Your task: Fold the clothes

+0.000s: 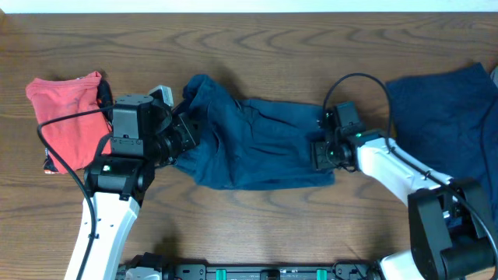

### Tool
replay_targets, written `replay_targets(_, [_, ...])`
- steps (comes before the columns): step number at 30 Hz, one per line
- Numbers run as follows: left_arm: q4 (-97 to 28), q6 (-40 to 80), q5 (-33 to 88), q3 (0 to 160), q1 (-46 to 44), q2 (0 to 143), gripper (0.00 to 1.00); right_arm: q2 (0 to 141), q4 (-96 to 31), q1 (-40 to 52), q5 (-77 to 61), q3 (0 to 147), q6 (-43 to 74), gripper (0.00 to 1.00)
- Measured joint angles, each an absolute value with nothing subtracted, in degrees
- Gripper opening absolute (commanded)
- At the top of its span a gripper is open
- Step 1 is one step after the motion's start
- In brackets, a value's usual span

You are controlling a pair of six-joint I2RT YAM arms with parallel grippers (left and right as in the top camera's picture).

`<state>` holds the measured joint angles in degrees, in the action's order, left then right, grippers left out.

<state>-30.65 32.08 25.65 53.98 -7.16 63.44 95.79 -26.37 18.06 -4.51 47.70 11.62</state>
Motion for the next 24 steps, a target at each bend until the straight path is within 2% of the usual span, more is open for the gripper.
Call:
replay_targets(10, [-20.3,40.4,27.5,54.1,-20.3,67.5,0.06,95.6,-24.5,25.5,-4.2,47.2,16.2,0.62])
replay_targets(24, [-3.0,48.5,25.3,54.1,-33.8,81.0,0.06,95.5,-24.9,27.2,-3.9,47.2,18.2,0.62])
